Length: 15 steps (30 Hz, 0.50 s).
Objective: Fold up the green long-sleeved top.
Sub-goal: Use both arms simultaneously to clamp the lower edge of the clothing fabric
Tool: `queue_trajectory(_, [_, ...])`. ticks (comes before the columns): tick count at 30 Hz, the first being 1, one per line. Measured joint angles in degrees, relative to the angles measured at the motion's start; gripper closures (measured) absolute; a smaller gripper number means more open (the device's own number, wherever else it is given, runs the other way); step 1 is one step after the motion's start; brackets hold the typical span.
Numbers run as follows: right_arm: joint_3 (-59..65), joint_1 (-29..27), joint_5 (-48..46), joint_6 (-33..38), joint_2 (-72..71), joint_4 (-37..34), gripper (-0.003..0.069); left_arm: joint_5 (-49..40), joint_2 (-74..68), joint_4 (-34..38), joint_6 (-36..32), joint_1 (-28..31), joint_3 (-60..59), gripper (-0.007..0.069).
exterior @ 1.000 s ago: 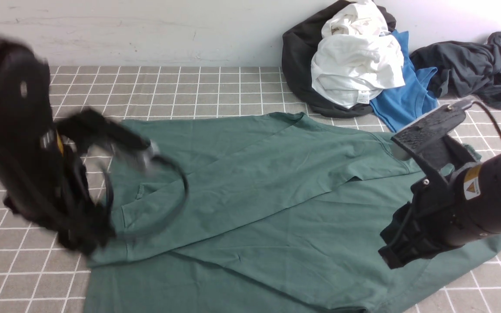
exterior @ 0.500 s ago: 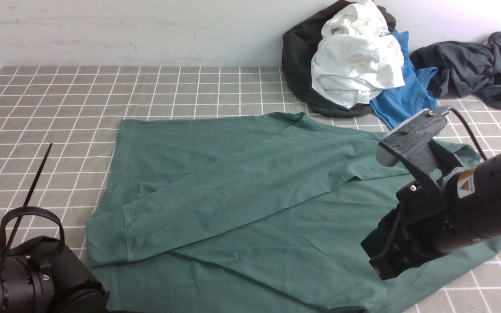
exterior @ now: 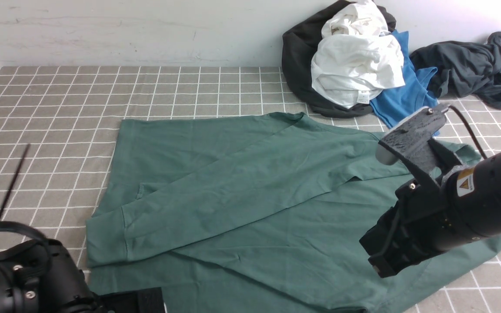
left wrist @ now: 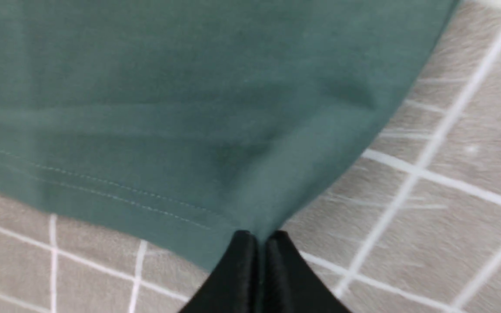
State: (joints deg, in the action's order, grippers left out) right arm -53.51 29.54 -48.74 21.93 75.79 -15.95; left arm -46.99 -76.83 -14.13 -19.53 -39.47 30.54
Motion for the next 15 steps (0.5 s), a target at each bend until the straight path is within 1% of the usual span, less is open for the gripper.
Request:
queue_trajectory(4, [0.0, 0.0, 0.05, 2.11, 0.0, 0.0, 0.0596, -4.04, 3.47, 1.18, 0.68, -0.2, 0.0, 0.0629])
queue_trajectory(7, [0.03, 0.0, -0.97, 6.74, -0.19, 0.68, 0.0596, -7.21, 6.39, 0.55, 3.63, -0.2, 0.06, 0.0629])
queue_trajectory(8, [0.07, 0.0, -0.86, 7.8, -0.54, 1.14, 0.0596, -8.23, 7.15, -0.81, 6.23, -0.2, 0.06, 0.0629])
queue_trajectory(10, [0.09, 0.0, -0.41, 8.31, -1.01, 1.72, 0.0596, -8.61, 7.69, -2.38, 8.89, -0.2, 0.06, 0.0629])
queue_trajectory(11, [0.09, 0.0, 0.91, 8.59, -1.61, 3.09, 0.0595, -8.66, 8.35, -6.02, 13.1, -0.2, 0.06, 0.0629])
queue_trajectory(13, [0.09, 0.0, 1.68, 8.82, -2.0, 5.48, 0.0585, -8.21, 8.69, -9.96, 18.87, -0.2, 0.06, 0.0629])
queue_trajectory(15, [0.09, 0.0, 1.43, 8.89, -1.95, 9.62, 0.0552, -7.43, 8.89, -13.46, 25.38, -0.2, 0.06, 0.0629])
